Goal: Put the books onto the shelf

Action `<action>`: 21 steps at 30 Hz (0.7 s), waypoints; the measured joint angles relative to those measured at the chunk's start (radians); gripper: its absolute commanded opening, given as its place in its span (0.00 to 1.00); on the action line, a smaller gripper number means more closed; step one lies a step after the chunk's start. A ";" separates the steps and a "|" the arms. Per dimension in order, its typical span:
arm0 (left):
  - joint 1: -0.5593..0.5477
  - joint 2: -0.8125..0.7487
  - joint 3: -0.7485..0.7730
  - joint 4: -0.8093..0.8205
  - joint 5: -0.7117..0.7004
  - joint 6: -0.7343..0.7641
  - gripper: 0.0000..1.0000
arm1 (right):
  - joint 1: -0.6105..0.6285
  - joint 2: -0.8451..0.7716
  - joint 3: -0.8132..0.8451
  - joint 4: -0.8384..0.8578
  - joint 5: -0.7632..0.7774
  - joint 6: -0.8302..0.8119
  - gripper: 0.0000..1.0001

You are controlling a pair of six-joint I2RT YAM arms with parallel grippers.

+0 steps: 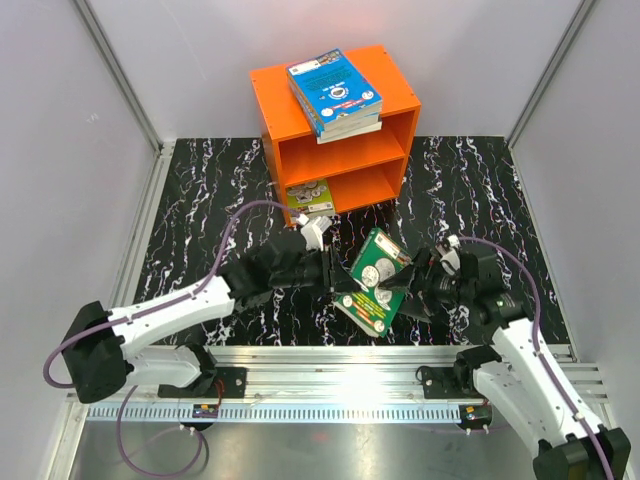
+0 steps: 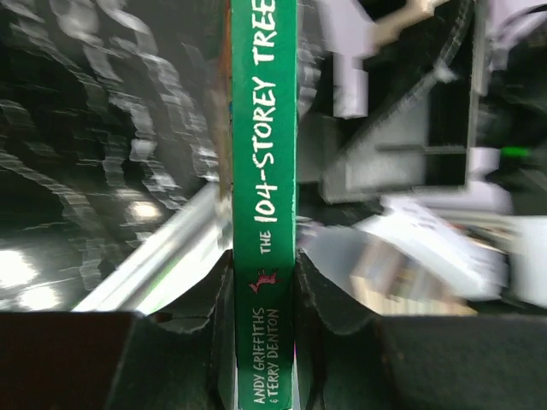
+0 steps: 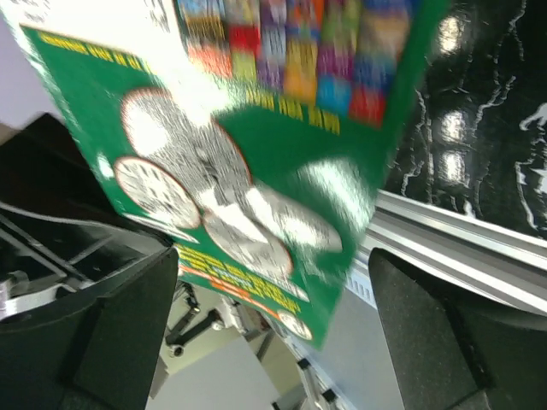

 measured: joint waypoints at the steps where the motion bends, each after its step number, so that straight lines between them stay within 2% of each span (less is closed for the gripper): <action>1: 0.000 0.000 0.051 -0.095 -0.039 0.046 0.00 | 0.000 0.026 0.026 -0.039 0.000 -0.039 1.00; 6: -0.025 0.009 0.184 -0.441 -0.233 0.209 0.00 | 0.000 0.122 0.091 -0.164 0.000 -0.156 1.00; 10: -0.085 0.041 0.247 -0.631 -0.369 0.280 0.00 | 0.000 0.135 0.122 -0.195 -0.003 -0.169 1.00; 15: -0.208 0.100 0.313 -0.768 -0.499 0.322 0.00 | 0.000 0.162 0.145 -0.145 -0.013 -0.136 1.00; 21: -0.318 0.164 0.386 -0.804 -0.568 0.326 0.00 | 0.021 0.254 0.150 -0.040 -0.020 -0.051 1.00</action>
